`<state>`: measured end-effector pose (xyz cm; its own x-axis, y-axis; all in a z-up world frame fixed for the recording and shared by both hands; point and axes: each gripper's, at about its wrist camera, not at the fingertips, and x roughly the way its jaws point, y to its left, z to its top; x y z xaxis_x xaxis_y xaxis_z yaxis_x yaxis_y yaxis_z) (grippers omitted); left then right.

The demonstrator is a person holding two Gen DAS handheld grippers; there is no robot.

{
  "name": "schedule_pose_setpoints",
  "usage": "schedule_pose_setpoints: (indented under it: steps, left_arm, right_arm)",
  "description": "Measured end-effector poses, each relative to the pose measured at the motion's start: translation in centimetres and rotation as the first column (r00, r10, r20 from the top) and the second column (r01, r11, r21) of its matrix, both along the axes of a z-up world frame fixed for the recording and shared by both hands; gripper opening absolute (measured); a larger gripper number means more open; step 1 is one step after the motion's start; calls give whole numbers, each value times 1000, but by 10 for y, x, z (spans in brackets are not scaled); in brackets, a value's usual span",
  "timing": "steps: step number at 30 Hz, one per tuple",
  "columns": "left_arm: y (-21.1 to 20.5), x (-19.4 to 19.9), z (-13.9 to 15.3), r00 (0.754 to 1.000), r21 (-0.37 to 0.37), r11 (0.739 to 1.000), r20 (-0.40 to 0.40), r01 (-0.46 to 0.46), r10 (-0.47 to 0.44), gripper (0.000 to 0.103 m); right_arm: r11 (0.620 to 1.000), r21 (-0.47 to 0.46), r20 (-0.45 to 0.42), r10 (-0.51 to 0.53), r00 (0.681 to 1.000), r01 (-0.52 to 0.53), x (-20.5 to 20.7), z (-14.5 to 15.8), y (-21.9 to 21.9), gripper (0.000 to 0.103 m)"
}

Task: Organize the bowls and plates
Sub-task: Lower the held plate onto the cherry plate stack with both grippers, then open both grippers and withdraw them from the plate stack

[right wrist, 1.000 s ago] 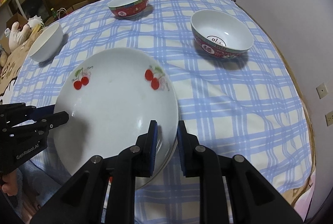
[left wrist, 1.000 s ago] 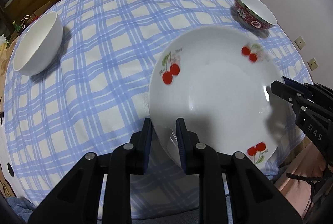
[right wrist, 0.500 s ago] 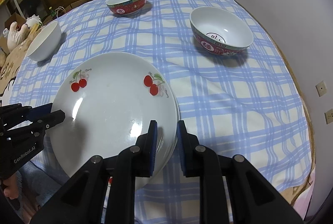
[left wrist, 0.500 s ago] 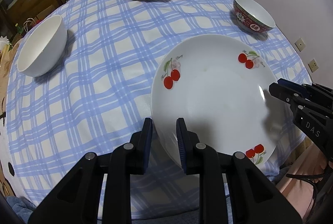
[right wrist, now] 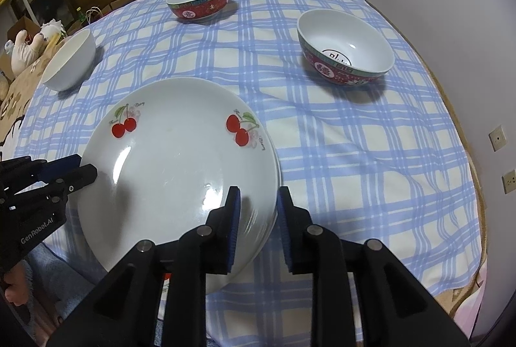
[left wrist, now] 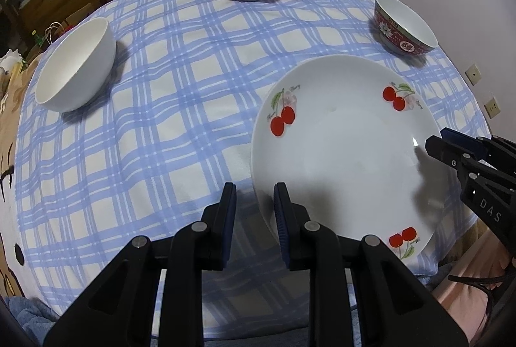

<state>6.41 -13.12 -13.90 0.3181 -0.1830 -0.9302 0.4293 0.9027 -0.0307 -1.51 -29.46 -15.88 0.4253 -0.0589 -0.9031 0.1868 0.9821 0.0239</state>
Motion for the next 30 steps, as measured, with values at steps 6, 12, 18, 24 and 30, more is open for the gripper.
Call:
schedule_pose_setpoints:
  steps: [6,12,18,24,30]
  left_arm:
    - [3,3,1,1000,-15,1000,-14,-13,13,24]
    - [5,6,3,1000,-21,999,-13,-27,26,24]
    - [8,9,7,1000,-14,1000,-12,-15,15,27]
    - [16,12,17,999,-15,999,15,-40,41,27]
    - [31,16,29,996,2,997,39,-79,79,29]
  right_arm:
    - [1000,0,-2,0,1000,0,0,0,0,26]
    - [1000,0,-3,0,1000,0,1,0,0,26]
    - [1000,-1,-7,11,1000,-11,1,-1,2,31]
    - [1000,1,-1,9,1000,-9,2,-1,1,33]
    - [1000,4,54,-5,999,5,-1,14,-3,40]
